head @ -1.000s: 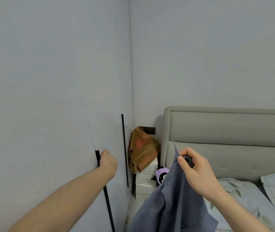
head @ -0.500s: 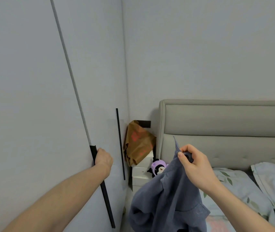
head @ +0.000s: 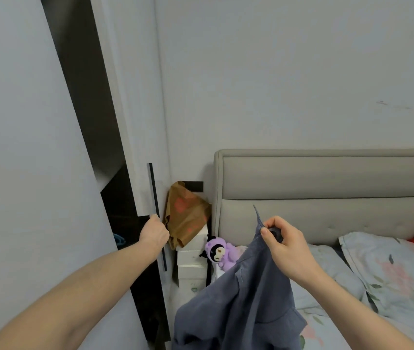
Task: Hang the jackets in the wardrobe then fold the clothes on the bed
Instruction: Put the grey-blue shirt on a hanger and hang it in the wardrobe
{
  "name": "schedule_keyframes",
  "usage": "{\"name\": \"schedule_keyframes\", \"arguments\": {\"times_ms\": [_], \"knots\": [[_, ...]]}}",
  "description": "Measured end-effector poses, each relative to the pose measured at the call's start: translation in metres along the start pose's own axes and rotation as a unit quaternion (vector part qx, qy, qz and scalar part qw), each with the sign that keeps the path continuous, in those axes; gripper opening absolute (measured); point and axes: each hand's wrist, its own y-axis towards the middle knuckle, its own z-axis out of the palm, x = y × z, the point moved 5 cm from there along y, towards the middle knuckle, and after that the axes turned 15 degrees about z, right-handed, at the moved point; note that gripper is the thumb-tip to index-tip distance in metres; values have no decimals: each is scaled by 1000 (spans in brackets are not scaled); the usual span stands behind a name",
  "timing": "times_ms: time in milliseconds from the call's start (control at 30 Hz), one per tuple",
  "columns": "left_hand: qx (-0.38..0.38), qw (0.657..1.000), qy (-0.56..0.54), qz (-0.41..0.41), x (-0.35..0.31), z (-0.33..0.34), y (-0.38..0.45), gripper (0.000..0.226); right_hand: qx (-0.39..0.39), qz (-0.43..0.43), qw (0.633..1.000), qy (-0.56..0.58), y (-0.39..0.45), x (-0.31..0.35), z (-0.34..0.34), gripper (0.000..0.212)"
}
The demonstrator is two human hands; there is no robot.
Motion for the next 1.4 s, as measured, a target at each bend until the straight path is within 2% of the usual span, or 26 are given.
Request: {"name": "schedule_keyframes", "arguments": {"times_ms": [100,400,633,1000,1133,1233,1400], "knots": [[-11,998,53,41,-6,-10,11,17,-1,8,1000,1,0,-6,-10,22],[-135,981,57,126,-7,-42,39,30,-16,23,1000,1,2,-23,-30,21],[-205,967,58,136,-6,-79,80,30,-17,27,999,-8,21,-31,-30,20],[-239,959,57,139,14,-140,162,25,-31,59,998,2,74,-46,-18,16],[-194,969,93,123,7,-150,175,29,-32,65,997,-1,78,-46,-17,14],[-187,966,102,145,-7,-146,185,30,-41,74,996,-11,87,-46,-11,13],[-224,951,111,181,-3,-138,183,28,-26,68,997,-12,92,-38,6,14]]}}
